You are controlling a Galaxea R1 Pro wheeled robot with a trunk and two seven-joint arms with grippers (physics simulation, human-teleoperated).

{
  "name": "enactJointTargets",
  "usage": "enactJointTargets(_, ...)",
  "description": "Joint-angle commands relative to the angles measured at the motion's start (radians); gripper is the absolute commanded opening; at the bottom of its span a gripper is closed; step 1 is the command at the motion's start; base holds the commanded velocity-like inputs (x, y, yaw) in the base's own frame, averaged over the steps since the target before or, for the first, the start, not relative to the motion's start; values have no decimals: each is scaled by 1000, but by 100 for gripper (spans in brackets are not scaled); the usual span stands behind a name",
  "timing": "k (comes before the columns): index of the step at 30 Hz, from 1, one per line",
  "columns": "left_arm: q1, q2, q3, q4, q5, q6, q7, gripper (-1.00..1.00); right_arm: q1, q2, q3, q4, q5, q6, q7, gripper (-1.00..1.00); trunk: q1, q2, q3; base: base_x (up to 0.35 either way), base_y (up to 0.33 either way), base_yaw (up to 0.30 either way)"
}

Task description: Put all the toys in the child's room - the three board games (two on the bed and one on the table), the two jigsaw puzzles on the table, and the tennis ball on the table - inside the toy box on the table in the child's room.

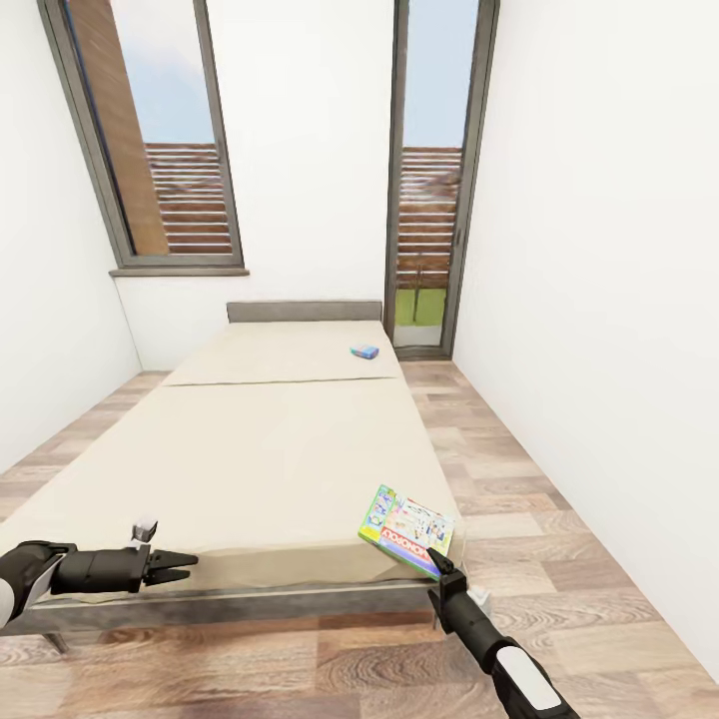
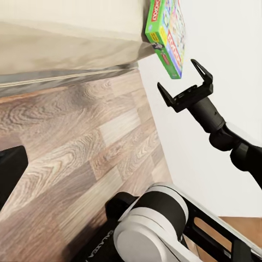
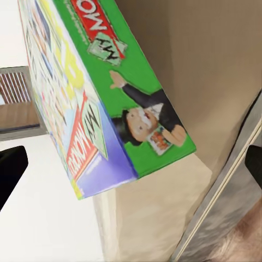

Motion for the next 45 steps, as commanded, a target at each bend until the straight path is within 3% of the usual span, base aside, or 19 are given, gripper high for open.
enactJointTargets(1, 0, 0, 4, 0, -9, 11, -5, 100, 0, 1, -6, 0, -7, 10, 1, 100, 0, 0, -1, 0, 0, 0)
enactJointTargets(45, 0, -1, 4, -1, -9, 11, -5, 100, 0, 1, -5, 0, -6, 9, 2, 100, 0, 0, -1, 24, 0, 0)
